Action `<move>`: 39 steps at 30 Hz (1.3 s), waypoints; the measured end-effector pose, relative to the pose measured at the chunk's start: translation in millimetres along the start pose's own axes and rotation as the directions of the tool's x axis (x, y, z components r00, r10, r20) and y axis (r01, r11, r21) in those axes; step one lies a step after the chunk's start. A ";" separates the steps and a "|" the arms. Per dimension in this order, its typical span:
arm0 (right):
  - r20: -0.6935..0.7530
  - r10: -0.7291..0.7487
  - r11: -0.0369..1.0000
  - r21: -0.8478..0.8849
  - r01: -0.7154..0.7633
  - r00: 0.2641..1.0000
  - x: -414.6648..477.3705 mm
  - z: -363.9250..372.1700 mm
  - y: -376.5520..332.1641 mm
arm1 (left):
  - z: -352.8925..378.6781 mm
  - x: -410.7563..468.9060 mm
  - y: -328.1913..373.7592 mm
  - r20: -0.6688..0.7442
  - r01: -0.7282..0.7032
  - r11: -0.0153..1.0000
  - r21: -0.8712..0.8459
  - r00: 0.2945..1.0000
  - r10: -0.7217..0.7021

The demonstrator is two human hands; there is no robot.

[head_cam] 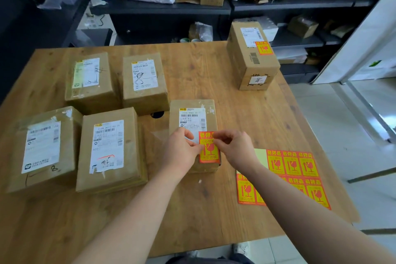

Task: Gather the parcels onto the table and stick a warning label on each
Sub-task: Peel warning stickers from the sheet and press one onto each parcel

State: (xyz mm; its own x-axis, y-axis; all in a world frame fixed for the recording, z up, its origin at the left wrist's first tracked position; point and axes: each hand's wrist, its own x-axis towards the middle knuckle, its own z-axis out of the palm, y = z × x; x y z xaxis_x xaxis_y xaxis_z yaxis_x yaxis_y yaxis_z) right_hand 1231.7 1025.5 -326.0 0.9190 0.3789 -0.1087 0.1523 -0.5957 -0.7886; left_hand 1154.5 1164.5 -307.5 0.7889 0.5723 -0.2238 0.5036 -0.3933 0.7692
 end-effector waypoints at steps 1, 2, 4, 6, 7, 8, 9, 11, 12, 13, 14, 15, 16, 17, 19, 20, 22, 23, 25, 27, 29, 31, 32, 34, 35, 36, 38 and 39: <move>0.003 0.002 1.000 -0.006 -0.002 1.000 0.4 -0.1 -0.2 | -0.4 1.0 0.0 0.002 0.004 1.000 0.000 1.000 -0.004; 0.006 0.004 1.000 -0.011 -0.004 1.000 0.7 -0.2 -0.5 | -0.9 2.0 0.4 0.005 0.010 1.000 -0.001 1.000 -0.010; 0.008 0.008 1.000 -0.018 -0.008 1.000 0.9 -0.6 -1.4 | -1.8 4.1 1.4 0.011 0.023 1.000 -0.002 1.000 -0.023; 0.007 0.007 1.000 -0.019 -0.007 1.000 0.6 -1.4 -2.4 | -3.3 6.2 2.1 0.034 0.036 0.999 -0.008 0.999 -0.036; 0.012 0.008 1.000 -0.016 -0.008 1.000 0.5 -1.7 -3.3 | -4.6 6.7 1.8 0.050 0.047 0.999 -0.016 0.998 -0.046; 0.018 0.007 1.000 -0.014 -0.007 1.000 0.3 -1.7 -4.4 | -6.5 7.0 1.1 0.064 0.057 0.998 -0.024 0.996 -0.056; 0.025 0.004 1.000 -0.013 -0.003 1.000 0.1 -1.0 -5.9 | -9.1 6.8 -0.4 0.070 0.065 0.997 -0.029 0.996 -0.063; 0.037 -0.010 1.000 -0.019 0.010 0.999 -0.5 2.7 -10.7 | -15.9 6.0 -4.9 0.054 0.069 0.997 -0.035 0.996 -0.067; 0.041 -0.020 0.999 -0.028 0.021 0.999 -0.6 5.5 -14.0 | -20.1 5.3 -7.8 0.035 0.066 0.997 -0.042 0.997 -0.065; 0.046 -0.031 0.999 -0.037 0.033 0.998 -0.5 8.9 -17.6 | -24.4 4.7 -10.9 0.012 0.062 0.997 -0.047 0.998 -0.062; 0.056 -0.038 0.998 -0.039 0.040 0.998 -0.2 12.7 -21.4 | -28.8 4.1 -14.3 -0.012 0.061 0.997 -0.046 0.998 -0.061; 0.070 -0.041 0.998 -0.035 0.043 0.997 0.1 16.8 -25.2 | -33.2 3.5 -17.9 -0.032 0.063 0.997 -0.042 0.997 -0.064; 0.085 -0.046 0.998 -0.035 0.049 0.995 0.6 21.1 -28.7 | -37.2 3.0 -21.4 -0.046 0.069 0.997 -0.043 0.996 -0.071; 0.097 -0.055 0.997 -0.043 0.059 0.994 1.3 25.6 -31.6 | -40.7 2.5 -24.6 -0.056 0.079 0.996 -0.051 0.995 -0.082; 0.114 -0.066 0.995 -0.069 0.075 0.991 2.3 34.1 -35.9 | -46.1 1.8 -30.5 -0.074 0.092 0.994 -0.061 0.993 -0.097; 0.117 -0.066 0.994 -0.079 0.076 0.991 2.7 37.7 -37.5 | -47.8 1.7 -32.9 -0.086 0.092 0.994 -0.063 0.992 -0.097; 0.111 -0.072 0.992 -0.097 0.083 0.991 3.1 43.0 -39.4 | -49.5 1.9 -36.9 -0.107 0.088 0.993 -0.073 0.990 -0.096; 0.106 -0.077 0.990 -0.106 0.088 0.991 3.3 44.7 -40.1 | -49.8 2.3 -38.3 -0.112 0.086 0.994 -0.066 0.989 -0.093; 0.101 -0.073 0.991 -0.108 0.084 0.992 3.8 46.1 -41.2 | -50.2 3.1 -40.0 -0.112 0.076 0.997 -0.034 0.991 -0.079; 0.099 -0.049 0.996 -0.071 0.056 0.994 4.3 46.8 -41.7 | -50.6 3.9 -41.3 -0.105 0.073 0.996 -0.046 0.991 -0.078; 0.100 -0.035 0.999 -0.021 0.037 0.994 4.5 47.3 -41.5 | -51.3 4.4 -43.2 -0.102 0.077 0.994 -0.072 0.991 -0.084; 0.102 -0.028 1.000 0.010 0.027 0.994 4.4 46.9 -41.4 | -52.0 4.5 -46.0 -0.091 0.075 0.994 -0.080 0.992 -0.083; 0.105 -0.025 1.000 0.017 0.023 0.994 4.6 46.6 -41.3 | -52.4 4.5 -47.7 -0.080 0.074 0.994 -0.084 0.994 -0.081; 0.111 -0.022 1.000 0.015 0.021 0.994 4.8 46.8 -41.2 | -53.0 4.6 -50.5 -0.062 0.068 0.994 -0.086 0.995 -0.074; 0.110 -0.020 1.000 0.007 0.019 0.994 4.8 47.3 -41.5 | -53.3 4.9 -51.4 -0.059 0.066 0.994 -0.086 0.996 -0.072; 0.107 -0.017 1.000 -0.003 0.018 0.994 4.7 47.9 -41.8 | -53.4 5.1 -52.1 -0.058 0.065 0.994 -0.086 0.996 -0.071; 0.095 -0.019 0.999 -0.029 0.022 0.995 4.1 49.3 -42.2 | -53.3 5.4 -53.1 -0.058 0.062 0.995 -0.083 0.996 -0.067; 0.091 -0.025 0.999 -0.039 0.029 0.996 3.7 50.0 -42.1 | -53.2 5.2 -53.5 -0.058 0.060 0.995 -0.083 0.996 -0.065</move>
State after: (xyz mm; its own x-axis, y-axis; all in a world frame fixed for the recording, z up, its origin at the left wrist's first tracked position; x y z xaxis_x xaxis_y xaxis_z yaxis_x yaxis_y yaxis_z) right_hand 1210.5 1087.4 -323.4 0.8780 0.4566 -0.1435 0.1929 -0.6120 -0.7670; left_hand 1112.9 1226.7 -318.0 0.7331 0.6370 -0.2384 0.5191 -0.2976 0.8012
